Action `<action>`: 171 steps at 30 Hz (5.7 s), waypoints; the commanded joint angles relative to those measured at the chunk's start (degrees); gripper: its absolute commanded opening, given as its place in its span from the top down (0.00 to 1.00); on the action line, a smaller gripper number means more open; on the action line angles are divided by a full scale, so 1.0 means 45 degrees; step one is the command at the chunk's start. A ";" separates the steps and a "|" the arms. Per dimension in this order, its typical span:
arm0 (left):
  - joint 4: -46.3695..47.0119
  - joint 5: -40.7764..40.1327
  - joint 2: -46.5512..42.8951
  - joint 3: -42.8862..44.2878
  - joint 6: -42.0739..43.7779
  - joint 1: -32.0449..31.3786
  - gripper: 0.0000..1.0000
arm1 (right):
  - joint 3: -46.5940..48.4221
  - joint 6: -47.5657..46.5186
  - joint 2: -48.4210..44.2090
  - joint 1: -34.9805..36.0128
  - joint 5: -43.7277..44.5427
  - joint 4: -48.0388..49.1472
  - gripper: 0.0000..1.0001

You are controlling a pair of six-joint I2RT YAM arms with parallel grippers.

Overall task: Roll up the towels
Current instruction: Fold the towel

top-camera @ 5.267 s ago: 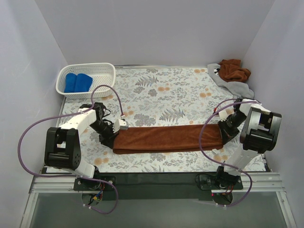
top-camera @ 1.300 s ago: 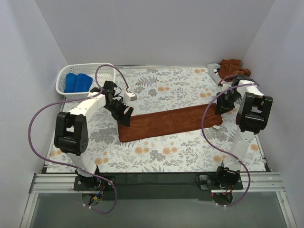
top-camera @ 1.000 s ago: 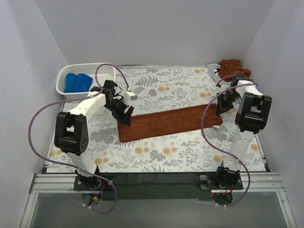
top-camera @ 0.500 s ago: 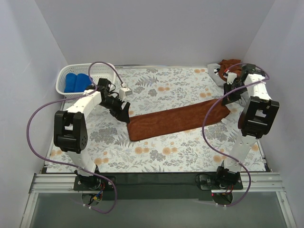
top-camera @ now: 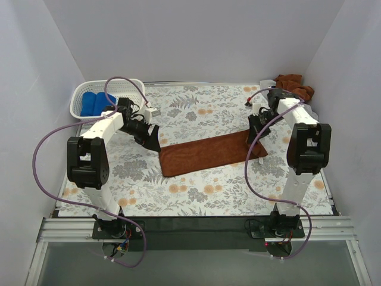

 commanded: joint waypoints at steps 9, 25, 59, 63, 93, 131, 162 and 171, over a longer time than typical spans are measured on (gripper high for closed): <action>0.0025 -0.0194 -0.0755 0.0146 -0.0360 -0.0004 0.28 | -0.0151 0.1481 0.0710 0.2403 -0.1112 0.1397 0.99; 0.0357 -0.0390 -0.0794 -0.0284 -0.0361 0.0016 0.28 | 0.0180 0.2204 0.1531 0.3420 -0.0994 0.2003 0.99; 0.0553 -0.0527 -0.0482 -0.0499 -0.0458 -0.0004 0.28 | 0.1017 0.2576 0.1417 0.3772 -0.1874 0.1652 0.64; 0.0553 -0.0351 -0.0579 -0.0518 -0.0380 -0.0004 0.28 | 0.1975 0.2323 0.0694 0.3655 -0.1892 0.1262 0.59; 0.0807 -0.0214 -0.0638 -0.0401 -0.0400 -0.0004 0.30 | 0.1527 0.2927 0.2272 0.2189 -0.1228 0.0811 0.53; 0.0650 -0.1092 -0.1322 -0.0420 -0.0244 -0.0004 0.29 | 0.0610 0.4099 0.0846 0.6779 0.5451 0.2960 0.57; 0.0533 -0.1073 -0.1224 -0.0499 -0.0048 0.0016 0.30 | -0.0072 0.3650 -0.0109 0.6565 0.5314 0.1945 0.99; 0.0435 -0.1112 -0.1048 -0.0284 -0.0029 -0.0004 0.30 | -0.0484 0.3572 -0.0071 0.6526 0.4709 0.1807 0.99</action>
